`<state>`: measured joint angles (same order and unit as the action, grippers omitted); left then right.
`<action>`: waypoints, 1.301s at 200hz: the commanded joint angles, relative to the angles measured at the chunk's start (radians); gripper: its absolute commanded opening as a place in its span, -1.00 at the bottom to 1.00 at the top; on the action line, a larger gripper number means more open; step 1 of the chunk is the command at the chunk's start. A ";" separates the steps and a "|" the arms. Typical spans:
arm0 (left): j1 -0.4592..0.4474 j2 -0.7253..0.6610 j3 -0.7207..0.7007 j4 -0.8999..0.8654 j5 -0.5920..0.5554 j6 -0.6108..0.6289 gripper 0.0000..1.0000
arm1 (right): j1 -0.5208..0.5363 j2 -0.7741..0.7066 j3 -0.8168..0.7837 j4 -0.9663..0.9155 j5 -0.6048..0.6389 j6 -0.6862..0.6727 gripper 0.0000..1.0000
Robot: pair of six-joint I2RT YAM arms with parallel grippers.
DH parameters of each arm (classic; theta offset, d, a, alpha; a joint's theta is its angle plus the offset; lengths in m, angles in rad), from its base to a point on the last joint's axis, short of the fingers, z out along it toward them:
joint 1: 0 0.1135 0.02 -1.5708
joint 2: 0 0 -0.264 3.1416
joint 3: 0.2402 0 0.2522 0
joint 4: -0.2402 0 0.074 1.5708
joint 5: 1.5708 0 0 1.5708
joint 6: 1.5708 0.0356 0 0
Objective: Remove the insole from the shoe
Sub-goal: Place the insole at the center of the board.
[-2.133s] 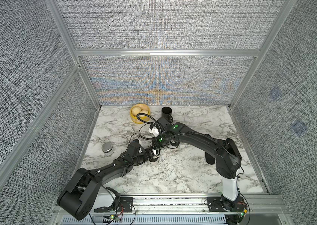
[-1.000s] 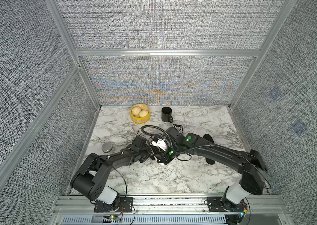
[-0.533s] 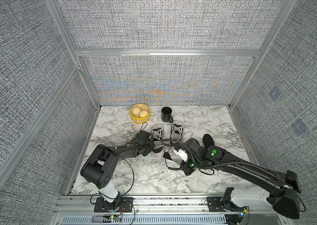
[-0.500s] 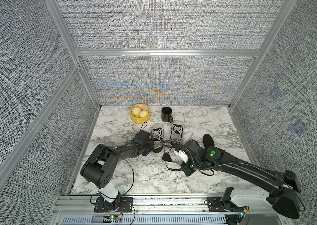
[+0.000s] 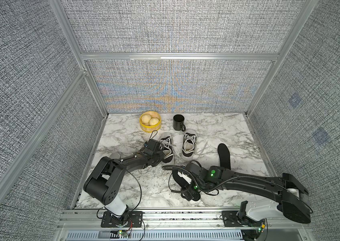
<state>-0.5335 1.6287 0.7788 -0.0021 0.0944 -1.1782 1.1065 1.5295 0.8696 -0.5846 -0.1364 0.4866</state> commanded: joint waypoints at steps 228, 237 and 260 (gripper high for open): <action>0.002 -0.055 -0.009 -0.027 -0.035 0.030 -1.00 | -0.020 0.250 0.111 0.057 0.207 -0.005 0.96; 0.003 -0.054 -0.009 -0.029 -0.035 0.031 -1.00 | -0.025 0.267 0.104 0.068 0.208 -0.010 0.96; 0.002 -0.054 -0.009 -0.030 -0.033 0.032 -1.00 | -0.029 0.310 0.093 0.093 0.194 -0.026 0.95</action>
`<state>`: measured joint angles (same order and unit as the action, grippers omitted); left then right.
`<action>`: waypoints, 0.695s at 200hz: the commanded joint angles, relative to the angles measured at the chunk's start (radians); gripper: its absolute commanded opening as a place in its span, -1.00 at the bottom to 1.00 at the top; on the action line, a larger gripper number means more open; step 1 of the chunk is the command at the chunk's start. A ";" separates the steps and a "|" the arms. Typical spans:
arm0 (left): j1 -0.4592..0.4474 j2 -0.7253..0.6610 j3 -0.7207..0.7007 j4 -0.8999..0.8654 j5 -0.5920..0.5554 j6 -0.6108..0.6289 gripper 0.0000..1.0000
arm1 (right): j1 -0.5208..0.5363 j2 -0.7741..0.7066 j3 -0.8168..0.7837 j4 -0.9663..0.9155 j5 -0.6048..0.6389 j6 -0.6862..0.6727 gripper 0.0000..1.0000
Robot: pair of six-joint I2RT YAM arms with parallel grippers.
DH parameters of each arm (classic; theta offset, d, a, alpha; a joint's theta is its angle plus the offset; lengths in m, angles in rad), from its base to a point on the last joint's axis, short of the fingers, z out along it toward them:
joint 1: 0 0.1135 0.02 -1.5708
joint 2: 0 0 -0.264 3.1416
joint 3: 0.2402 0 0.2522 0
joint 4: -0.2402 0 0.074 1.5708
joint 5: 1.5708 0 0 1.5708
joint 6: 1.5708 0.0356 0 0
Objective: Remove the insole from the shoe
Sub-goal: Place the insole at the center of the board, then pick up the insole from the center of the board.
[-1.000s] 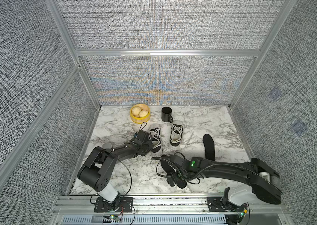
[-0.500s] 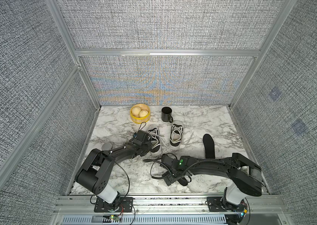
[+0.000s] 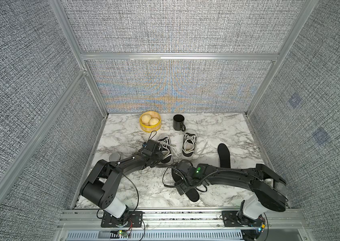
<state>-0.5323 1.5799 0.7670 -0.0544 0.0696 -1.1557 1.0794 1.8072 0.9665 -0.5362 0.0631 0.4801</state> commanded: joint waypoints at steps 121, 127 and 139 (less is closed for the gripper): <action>0.001 0.002 0.030 0.010 0.001 0.042 -1.00 | -0.008 0.024 -0.041 -0.026 0.066 0.086 0.10; 0.002 0.004 0.033 0.008 0.000 0.050 -1.00 | -0.014 0.010 -0.055 -0.030 0.068 0.103 0.07; 0.001 0.008 0.042 0.000 -0.003 0.074 -1.00 | -0.030 -0.023 -0.090 -0.038 0.070 0.141 0.00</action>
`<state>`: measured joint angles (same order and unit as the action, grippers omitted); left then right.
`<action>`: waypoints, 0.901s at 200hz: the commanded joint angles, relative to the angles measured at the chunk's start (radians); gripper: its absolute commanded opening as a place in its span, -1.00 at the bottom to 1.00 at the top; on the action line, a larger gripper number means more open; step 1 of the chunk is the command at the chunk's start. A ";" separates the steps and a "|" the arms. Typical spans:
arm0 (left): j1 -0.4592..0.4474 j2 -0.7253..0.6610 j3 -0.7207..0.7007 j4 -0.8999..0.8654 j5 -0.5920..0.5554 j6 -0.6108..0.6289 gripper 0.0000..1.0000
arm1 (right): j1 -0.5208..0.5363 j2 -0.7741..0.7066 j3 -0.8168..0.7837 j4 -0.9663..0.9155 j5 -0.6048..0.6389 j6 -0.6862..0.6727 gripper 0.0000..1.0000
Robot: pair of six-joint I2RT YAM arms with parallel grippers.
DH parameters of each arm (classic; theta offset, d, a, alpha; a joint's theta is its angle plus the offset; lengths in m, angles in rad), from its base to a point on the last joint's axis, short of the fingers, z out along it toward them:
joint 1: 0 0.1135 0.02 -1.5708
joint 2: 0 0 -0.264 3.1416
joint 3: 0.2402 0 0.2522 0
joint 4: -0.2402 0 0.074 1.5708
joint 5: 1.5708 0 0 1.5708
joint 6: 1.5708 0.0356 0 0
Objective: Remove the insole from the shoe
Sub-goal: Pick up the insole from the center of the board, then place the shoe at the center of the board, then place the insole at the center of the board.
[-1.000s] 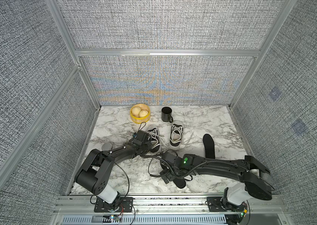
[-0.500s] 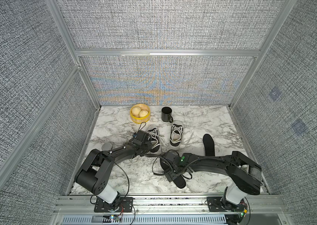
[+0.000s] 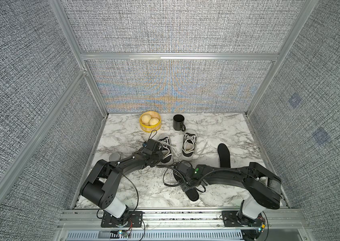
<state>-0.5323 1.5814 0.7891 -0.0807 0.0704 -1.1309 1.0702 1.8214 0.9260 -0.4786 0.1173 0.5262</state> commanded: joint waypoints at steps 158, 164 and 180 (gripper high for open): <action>-0.037 0.130 0.205 -0.073 -0.040 0.315 -1.00 | -0.522 -0.129 -0.055 -0.065 0.095 0.047 -0.12; -0.037 0.141 0.214 -0.072 -0.039 0.318 -1.00 | -0.536 -0.120 -0.044 -0.065 0.099 0.044 -0.12; -0.040 0.172 0.245 -0.077 -0.041 0.307 -1.00 | -0.562 -0.103 -0.016 -0.065 0.105 0.034 -0.11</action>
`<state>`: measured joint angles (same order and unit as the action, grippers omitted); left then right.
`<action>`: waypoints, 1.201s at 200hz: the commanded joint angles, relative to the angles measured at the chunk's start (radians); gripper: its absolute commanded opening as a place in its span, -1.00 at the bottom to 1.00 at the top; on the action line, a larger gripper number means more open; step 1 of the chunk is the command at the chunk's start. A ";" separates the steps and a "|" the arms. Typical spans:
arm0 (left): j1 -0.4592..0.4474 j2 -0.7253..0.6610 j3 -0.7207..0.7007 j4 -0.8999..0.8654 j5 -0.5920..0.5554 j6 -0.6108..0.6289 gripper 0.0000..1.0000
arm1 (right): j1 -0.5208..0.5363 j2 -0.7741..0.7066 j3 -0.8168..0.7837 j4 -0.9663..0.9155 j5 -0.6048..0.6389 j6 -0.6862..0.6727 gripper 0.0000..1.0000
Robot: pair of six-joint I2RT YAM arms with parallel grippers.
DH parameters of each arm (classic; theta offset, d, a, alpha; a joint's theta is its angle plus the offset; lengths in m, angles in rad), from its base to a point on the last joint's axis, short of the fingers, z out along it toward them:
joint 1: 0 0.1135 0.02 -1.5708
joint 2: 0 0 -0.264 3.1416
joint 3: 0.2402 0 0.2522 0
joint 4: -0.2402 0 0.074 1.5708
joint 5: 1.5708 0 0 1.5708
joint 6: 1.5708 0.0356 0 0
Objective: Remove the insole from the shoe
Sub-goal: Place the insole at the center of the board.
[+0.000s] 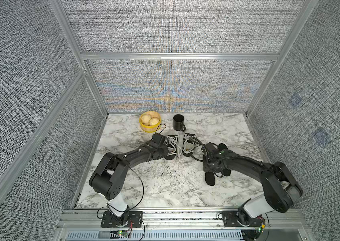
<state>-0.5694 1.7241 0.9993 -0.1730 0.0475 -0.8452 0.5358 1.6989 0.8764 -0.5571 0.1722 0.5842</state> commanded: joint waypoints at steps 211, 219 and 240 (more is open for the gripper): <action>0.027 -0.382 -0.058 -0.105 -0.461 0.149 0.32 | -0.202 -0.545 -0.118 0.298 0.173 -0.154 0.75; 0.048 -0.437 -0.098 -0.086 -0.522 0.213 0.45 | -0.243 -0.581 -0.177 0.406 0.181 -0.191 0.75; 0.127 -0.535 -0.202 -0.018 -0.611 0.393 1.00 | -0.299 -0.649 -0.356 0.735 0.184 -0.372 0.74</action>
<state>-0.5022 1.2629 0.8761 -0.2249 -0.3737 -0.6937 0.2760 1.0985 0.6479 -0.2340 0.3153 0.4095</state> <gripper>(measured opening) 0.918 0.874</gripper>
